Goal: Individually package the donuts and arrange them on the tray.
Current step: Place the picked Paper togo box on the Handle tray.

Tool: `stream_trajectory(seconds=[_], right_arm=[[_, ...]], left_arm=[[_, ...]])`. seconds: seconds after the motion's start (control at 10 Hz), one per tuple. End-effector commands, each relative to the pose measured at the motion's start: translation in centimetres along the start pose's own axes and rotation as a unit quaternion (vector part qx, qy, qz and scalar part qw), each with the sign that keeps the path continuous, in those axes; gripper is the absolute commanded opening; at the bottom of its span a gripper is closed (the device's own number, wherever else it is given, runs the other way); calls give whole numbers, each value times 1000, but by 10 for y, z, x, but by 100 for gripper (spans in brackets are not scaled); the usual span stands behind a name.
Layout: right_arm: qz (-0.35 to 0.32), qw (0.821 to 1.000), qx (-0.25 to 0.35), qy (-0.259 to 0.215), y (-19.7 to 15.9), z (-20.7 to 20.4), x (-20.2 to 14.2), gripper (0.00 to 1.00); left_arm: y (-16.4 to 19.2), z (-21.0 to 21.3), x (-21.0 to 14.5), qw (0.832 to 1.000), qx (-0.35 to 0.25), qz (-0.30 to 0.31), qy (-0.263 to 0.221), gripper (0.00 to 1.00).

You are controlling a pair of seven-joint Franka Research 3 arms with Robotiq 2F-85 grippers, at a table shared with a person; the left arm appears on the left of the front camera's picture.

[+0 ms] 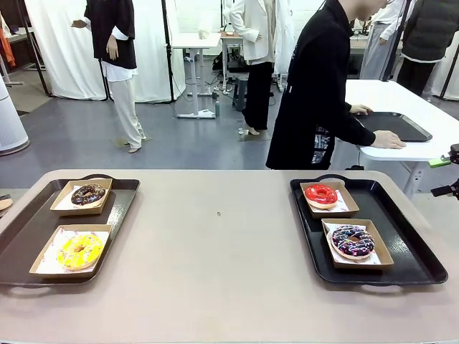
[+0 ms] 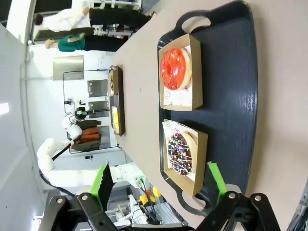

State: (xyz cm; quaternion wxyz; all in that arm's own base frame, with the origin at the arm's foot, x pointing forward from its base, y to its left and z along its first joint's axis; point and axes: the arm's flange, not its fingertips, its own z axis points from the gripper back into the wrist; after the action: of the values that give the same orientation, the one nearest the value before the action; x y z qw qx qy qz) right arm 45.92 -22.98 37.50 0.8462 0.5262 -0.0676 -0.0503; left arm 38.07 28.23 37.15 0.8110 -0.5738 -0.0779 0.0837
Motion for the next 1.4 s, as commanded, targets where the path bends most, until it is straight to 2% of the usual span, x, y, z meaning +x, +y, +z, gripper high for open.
stream_trajectory(seconds=[0.0,1.3], right_arm=[[13,1000,15,11,-9,1,-2,100],[13,1000,15,11,-9,1,-2,100]], left_arm=[[-3,0,-3,1000,1,-2,1,100],[-3,0,-3,1000,1,-2,1,100]])
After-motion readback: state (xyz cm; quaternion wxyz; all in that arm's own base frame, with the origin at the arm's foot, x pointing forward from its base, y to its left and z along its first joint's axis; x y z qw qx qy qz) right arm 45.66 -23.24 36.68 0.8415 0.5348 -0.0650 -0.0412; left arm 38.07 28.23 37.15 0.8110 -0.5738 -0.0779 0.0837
